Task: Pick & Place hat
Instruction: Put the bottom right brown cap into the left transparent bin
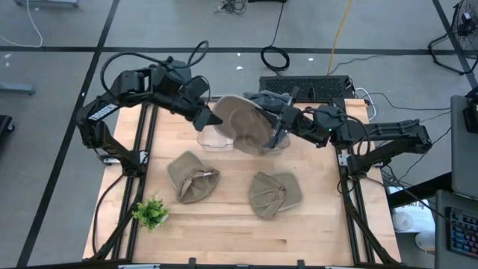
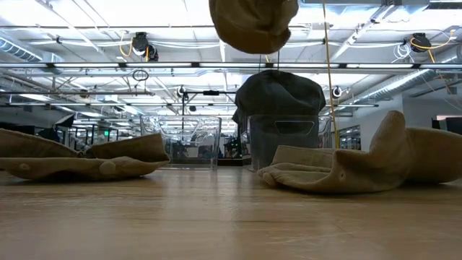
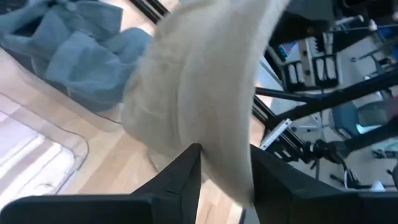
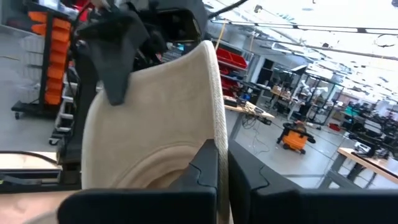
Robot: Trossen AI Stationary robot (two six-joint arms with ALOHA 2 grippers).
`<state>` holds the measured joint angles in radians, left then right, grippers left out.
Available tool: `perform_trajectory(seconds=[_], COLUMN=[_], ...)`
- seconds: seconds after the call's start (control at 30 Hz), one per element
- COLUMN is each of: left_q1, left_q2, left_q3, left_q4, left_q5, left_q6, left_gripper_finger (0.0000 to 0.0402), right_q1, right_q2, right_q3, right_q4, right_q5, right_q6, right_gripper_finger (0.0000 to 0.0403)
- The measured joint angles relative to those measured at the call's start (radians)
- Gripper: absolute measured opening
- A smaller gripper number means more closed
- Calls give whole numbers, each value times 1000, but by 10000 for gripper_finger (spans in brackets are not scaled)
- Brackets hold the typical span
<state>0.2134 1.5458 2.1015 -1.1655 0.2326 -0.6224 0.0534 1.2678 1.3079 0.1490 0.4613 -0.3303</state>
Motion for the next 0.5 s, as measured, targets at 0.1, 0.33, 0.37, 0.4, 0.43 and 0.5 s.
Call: perform_trajectory(seconds=[0.1, 0.33, 0.37, 0.4, 0.43, 0.5], left_q1=[0, 12, 13, 14, 15, 12], left_q2=[1, 3, 4, 4, 3, 3], left_q3=[0, -1, -1, -1, -1, 0], left_q4=[1, -35, -41, -46, -46, -44], left_q5=[-39, -106, -109, -114, -126, -161], left_q6=[20, 94, 111, 132, 158, 218], left_gripper_finger=[119, 15, 15, 13, 10, 9], right_q1=[0, 2, 4, 9, 15, 23], right_q2=[1, 2, 2, 3, 4, 5], right_q3=[0, 0, 0, -1, -1, -2], right_q4=[3, 25, 35, 50, 62, 85], right_q5=[-15, -40, -42, -44, -43, -32], right_q6=[2, 4, 6, 15, 28, 81], right_gripper_finger=[0, 12, 17, 23, 30, 48])
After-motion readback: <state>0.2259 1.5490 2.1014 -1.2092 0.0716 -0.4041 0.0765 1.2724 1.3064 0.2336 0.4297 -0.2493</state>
